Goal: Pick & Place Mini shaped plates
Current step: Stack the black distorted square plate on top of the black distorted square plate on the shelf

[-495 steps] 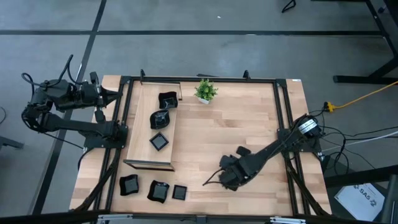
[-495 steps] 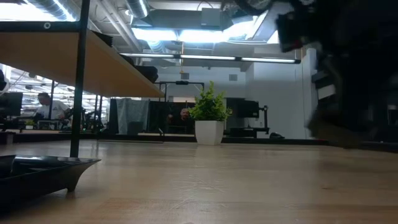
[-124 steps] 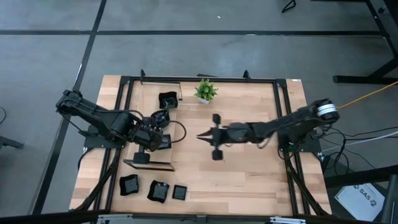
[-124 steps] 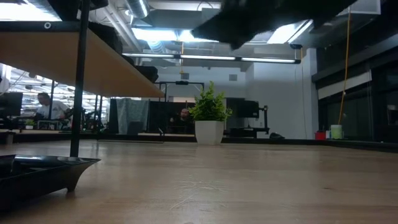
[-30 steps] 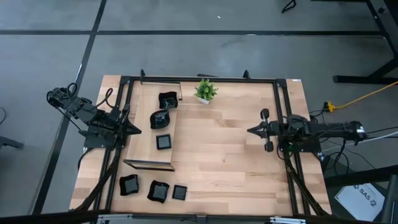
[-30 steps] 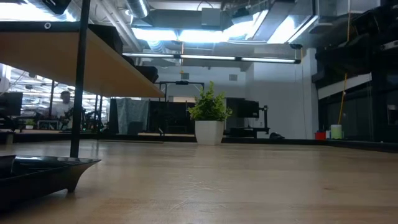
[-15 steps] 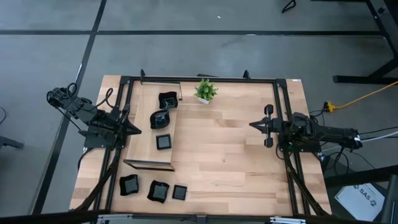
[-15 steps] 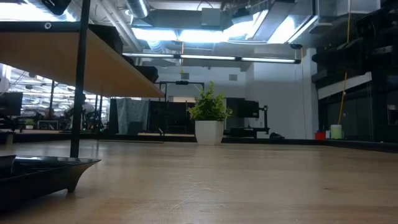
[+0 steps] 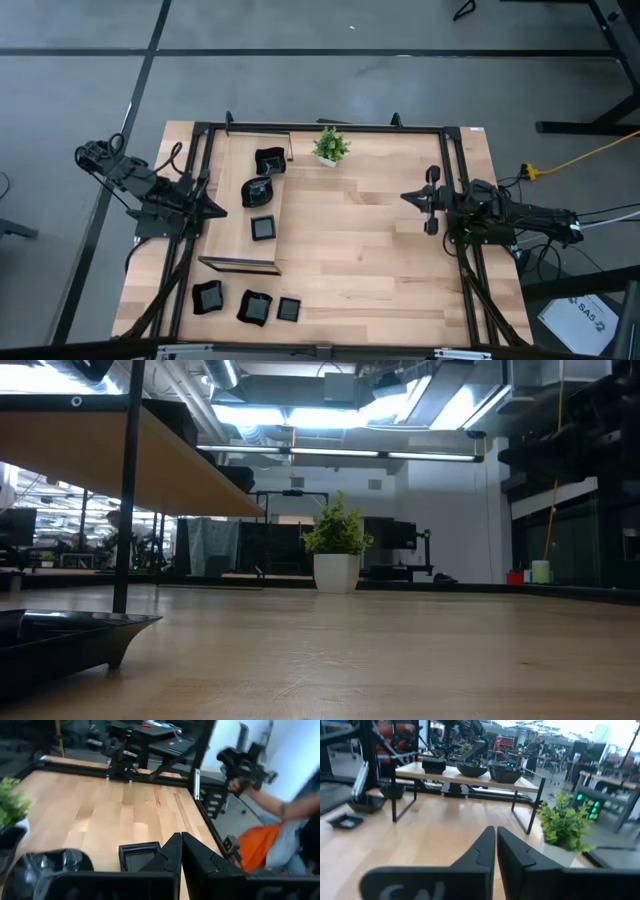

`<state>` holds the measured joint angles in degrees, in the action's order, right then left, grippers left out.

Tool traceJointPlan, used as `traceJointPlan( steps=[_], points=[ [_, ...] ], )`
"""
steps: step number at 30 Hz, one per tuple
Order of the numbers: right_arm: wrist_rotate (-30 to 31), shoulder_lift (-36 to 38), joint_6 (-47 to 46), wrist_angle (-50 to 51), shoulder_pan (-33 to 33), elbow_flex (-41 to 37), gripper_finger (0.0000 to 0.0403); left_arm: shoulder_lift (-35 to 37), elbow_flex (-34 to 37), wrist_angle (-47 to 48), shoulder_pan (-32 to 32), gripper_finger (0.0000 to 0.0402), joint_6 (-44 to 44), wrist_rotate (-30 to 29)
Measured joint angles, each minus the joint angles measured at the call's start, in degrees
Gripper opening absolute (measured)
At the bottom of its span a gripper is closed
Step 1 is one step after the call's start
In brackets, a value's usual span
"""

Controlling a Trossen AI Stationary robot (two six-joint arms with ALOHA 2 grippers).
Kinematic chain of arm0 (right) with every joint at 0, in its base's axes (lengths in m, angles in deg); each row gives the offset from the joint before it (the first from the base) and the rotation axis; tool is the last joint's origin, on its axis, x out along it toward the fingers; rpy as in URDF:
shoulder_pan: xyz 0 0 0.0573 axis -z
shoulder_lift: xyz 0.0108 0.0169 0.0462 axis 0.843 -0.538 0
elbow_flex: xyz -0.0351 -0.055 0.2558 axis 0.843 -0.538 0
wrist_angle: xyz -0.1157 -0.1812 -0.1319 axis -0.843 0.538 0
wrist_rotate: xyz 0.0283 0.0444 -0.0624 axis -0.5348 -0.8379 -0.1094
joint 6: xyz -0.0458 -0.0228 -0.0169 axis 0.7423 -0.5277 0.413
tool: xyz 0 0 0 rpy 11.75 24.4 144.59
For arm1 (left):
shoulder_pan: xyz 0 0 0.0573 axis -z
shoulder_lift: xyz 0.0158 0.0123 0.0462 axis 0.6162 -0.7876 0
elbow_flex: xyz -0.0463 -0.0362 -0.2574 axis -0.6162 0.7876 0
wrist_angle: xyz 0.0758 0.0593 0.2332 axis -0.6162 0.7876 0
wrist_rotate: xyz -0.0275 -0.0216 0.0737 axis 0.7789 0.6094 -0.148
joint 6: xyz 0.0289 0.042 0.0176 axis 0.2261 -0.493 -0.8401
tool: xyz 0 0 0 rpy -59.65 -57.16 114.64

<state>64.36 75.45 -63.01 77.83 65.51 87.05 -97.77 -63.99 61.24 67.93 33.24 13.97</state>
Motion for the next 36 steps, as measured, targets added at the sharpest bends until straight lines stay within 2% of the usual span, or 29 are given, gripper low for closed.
traceJointPlan(
  steps=[7,11,16,20,28,36],
  points=[
    [-0.02,-0.01,-6.57,-0.01,0.0,0.0,0.0047,-3.31,-0.66,-2.85,0.0,0.0004,-10.84,2.55],
    [-0.01,0.0,-6.51,-0.01,-0.02,0.0,0.0053,-8.8,-4.51,-1.17,0.02,0.0004,-13.43,5.66],
    [0.0,0.01,-6.5,-0.01,-0.02,0.0,0.0051,-18.21,-11.24,4.26,1.15,0.0004,-12.45,8.77],
    [0.0,0.01,-6.59,-0.01,-0.02,0.0,0.0048,-25.42,-16.6,9.1,3.53,0.0004,-7.78,10.36],
    [0.0,-0.01,-6.63,-0.01,-0.02,0.0,0.0053,-35.65,-26.65,10.91,12.7,0.0004,3.38,14.61],
    [0.0,0.0,-6.6,-0.01,-0.02,0.0,0.0053,-41.6,-29.16,11.9,24.57,0.0004,29.26,13.45]
  ],
)
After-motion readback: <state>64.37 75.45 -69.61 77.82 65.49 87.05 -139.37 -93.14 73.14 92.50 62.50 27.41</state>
